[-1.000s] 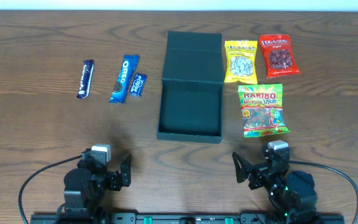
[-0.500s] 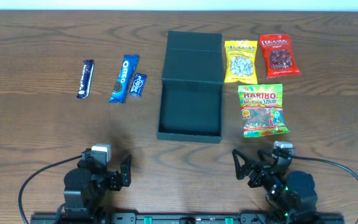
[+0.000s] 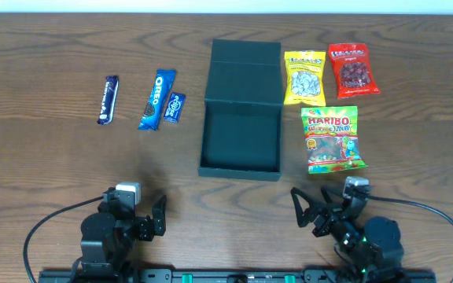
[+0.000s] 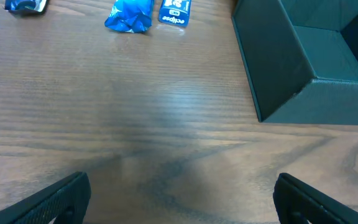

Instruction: Pack container

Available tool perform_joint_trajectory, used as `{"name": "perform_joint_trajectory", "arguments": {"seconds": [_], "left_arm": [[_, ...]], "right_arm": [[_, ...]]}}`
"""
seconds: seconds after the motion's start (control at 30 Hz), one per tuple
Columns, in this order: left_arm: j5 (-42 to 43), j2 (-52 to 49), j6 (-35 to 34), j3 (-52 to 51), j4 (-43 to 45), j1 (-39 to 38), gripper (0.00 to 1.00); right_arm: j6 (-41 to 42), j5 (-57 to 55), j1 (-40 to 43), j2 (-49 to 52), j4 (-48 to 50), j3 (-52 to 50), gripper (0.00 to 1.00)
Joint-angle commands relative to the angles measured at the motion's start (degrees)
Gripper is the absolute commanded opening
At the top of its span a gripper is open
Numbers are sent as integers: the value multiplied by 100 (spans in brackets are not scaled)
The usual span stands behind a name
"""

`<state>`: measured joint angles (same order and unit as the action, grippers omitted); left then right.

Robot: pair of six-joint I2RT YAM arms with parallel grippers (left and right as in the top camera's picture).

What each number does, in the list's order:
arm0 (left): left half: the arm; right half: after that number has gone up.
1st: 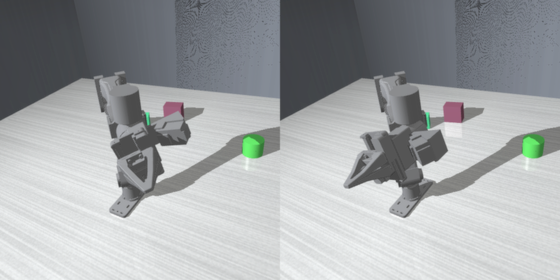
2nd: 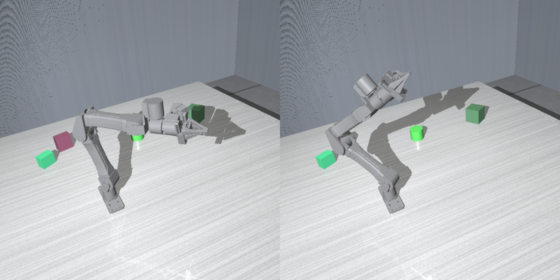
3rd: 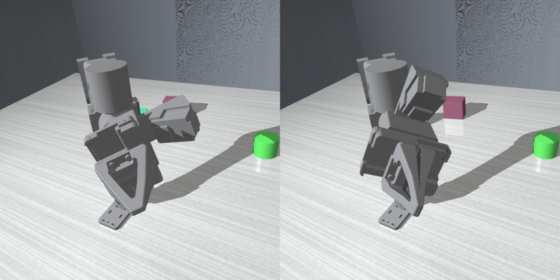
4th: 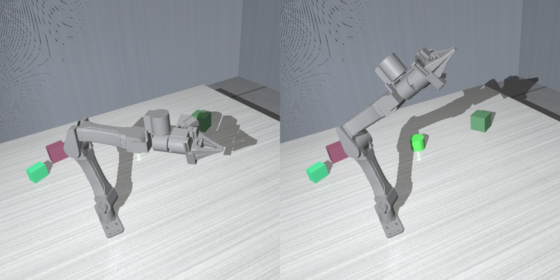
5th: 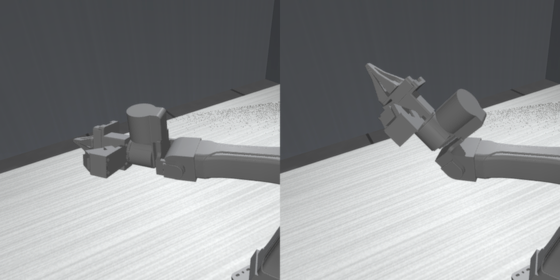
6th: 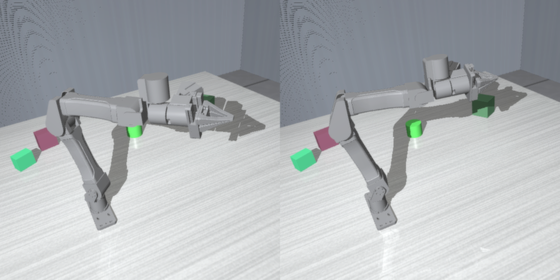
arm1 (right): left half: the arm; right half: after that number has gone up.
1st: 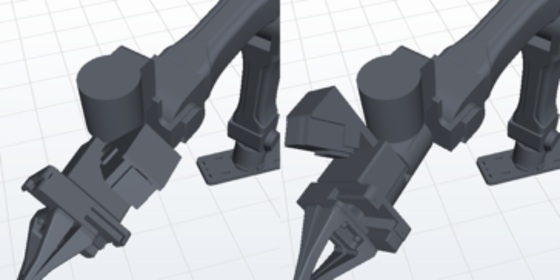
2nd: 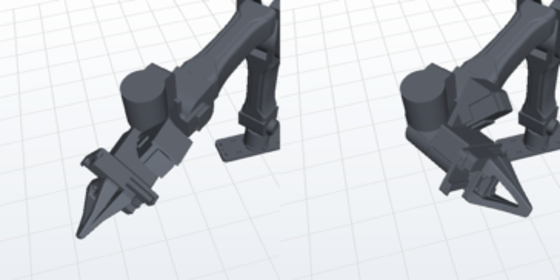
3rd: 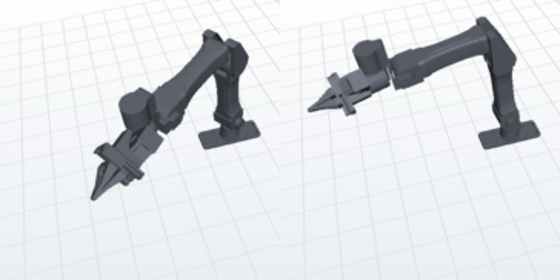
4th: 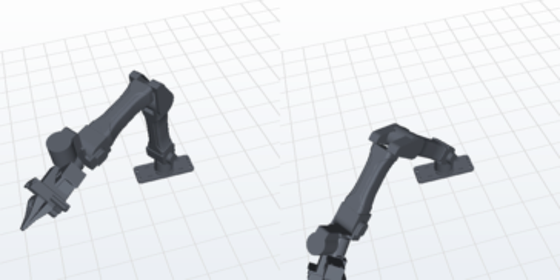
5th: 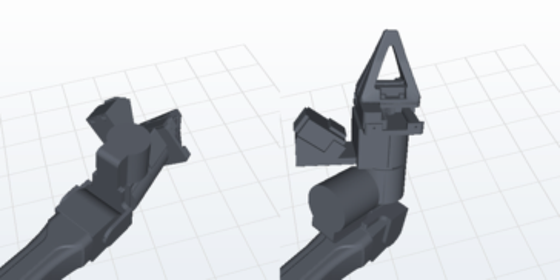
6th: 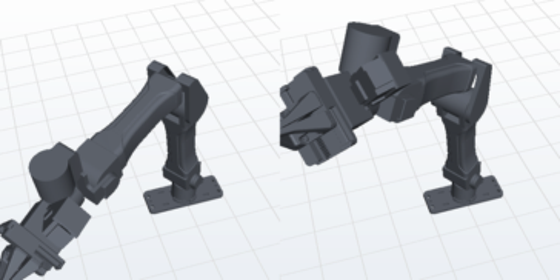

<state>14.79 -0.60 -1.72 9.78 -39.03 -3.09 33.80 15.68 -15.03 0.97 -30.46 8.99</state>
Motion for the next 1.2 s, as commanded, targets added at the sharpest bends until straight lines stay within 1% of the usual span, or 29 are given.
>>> {"name": "perform_joint_trajectory", "arguments": {"seconds": [0.0, 0.17, 0.33, 0.37, 0.47, 0.6, 0.77, 0.9, 1.03, 1.17], "left_arm": [[-35, 39, -66, -26, -13, 28, 95], [-35, 39, -66, -26, -15, 28, 95], [-35, 39, -66, -26, -15, 28, 95], [-35, 39, -66, -26, -15, 28, 95], [-35, 39, -66, -26, -15, 28, 95], [-35, 39, -66, -26, -15, 28, 95], [-35, 39, -66, -26, -13, 28, 95], [-35, 39, -66, -26, -13, 28, 95], [-35, 39, -66, -26, -15, 28, 95], [-35, 39, -66, -26, -13, 28, 95]], "right_arm": [[-341, 9, -37, 186, -24, 98, 96], [-584, -531, -37, 1115, -50, 627, 96], [-1045, -1388, -37, 2503, -267, 1495, 97], [-1172, -1563, -37, 2817, -275, 1676, 99], [-1655, -2039, -37, 3797, -269, 2223, 99], [-2011, -2614, 4, 4931, -238, 2828, 99], [-2369, -2686, 310, 6286, 179, 3375, 99], [-2581, -2573, 645, 7184, 551, 3488, 98], [-2796, -2575, 835, 7820, 802, 3488, 94], [-2833, -2573, 925, 8369, 1132, 3488, 91]]}}
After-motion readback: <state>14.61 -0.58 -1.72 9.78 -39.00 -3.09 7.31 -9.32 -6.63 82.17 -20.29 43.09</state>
